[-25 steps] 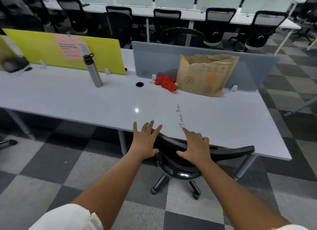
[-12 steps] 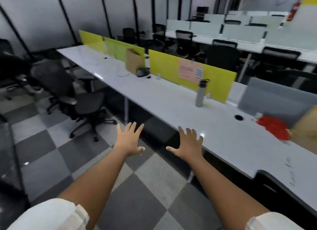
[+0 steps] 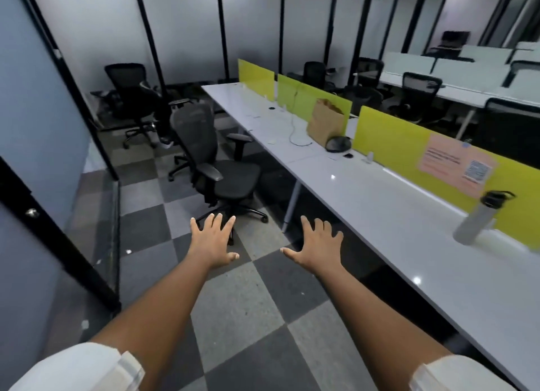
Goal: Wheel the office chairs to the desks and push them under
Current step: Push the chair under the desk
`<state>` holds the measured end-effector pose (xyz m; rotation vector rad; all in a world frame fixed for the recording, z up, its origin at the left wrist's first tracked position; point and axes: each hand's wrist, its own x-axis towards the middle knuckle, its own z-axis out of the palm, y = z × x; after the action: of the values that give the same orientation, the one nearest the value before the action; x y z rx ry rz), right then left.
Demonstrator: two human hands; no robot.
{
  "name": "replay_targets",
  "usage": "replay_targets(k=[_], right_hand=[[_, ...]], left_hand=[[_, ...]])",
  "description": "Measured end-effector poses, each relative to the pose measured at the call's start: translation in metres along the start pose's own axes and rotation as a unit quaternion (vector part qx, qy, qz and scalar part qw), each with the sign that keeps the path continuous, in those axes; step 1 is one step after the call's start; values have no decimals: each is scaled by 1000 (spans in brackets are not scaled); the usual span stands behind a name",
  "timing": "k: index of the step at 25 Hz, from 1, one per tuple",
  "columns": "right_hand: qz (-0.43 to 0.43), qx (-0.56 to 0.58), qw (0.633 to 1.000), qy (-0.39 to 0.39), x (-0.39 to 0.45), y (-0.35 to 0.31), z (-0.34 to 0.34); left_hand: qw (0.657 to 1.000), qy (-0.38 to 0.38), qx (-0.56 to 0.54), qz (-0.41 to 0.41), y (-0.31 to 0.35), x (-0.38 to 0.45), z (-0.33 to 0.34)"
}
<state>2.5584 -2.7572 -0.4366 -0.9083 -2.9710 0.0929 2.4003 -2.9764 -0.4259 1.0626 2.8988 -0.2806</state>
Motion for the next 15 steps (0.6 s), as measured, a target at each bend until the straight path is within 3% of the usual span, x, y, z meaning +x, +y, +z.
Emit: replay_targets(k=[11, 15], right_hand=[[-81, -28, 996, -18, 326, -75, 16], [-126, -53, 990, -23, 432, -139, 10]], left_hand=[[995, -16, 51, -79, -112, 257, -11], [992, 3, 65, -106, -184, 329, -29]])
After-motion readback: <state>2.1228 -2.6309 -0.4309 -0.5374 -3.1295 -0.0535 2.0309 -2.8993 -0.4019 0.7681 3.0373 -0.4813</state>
